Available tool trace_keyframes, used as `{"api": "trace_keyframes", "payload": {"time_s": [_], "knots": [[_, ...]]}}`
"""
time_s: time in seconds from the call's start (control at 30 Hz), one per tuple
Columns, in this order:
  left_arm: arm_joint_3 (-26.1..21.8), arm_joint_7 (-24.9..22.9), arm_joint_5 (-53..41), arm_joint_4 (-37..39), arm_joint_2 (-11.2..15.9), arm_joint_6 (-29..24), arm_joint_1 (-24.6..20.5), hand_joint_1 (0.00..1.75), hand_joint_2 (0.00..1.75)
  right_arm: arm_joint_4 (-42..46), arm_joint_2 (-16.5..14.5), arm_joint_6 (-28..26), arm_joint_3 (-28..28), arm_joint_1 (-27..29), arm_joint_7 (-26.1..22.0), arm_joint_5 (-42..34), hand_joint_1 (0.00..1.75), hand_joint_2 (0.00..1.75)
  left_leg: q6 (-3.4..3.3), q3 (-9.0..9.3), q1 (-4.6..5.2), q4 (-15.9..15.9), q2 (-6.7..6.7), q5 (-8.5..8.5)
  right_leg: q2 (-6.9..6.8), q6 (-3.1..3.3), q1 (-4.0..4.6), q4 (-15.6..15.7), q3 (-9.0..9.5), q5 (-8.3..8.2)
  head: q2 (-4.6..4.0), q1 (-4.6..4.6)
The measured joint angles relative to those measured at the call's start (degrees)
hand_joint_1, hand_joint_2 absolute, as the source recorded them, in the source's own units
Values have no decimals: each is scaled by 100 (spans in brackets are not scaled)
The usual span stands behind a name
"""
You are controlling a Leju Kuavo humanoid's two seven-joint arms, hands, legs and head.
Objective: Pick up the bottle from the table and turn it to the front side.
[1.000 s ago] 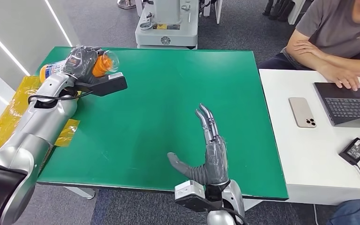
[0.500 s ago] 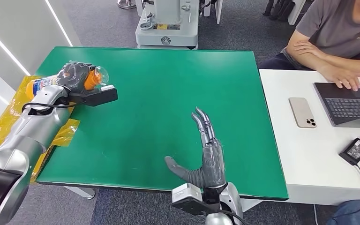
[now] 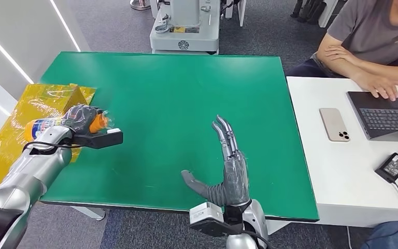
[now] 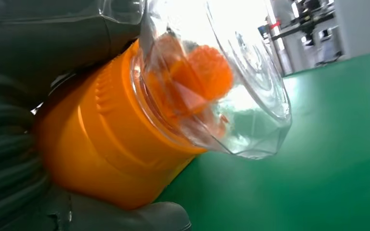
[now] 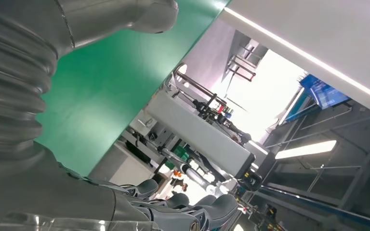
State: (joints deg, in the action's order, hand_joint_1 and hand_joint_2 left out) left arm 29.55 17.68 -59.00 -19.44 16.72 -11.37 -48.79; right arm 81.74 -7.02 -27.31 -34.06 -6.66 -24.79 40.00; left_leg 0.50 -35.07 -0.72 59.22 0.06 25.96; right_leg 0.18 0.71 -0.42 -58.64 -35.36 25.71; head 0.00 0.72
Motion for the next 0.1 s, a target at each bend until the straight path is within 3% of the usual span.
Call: {"api": "trace_keyframes", "payload": {"time_s": [0.1], "knots": [[0,-61,-98,51,68,-51,90,175,175,0,0,-16,-3,-14,0,-1,0,175,0,-1,0,0,-1,0,-2,0,0,0,0,0,0,0]]}}
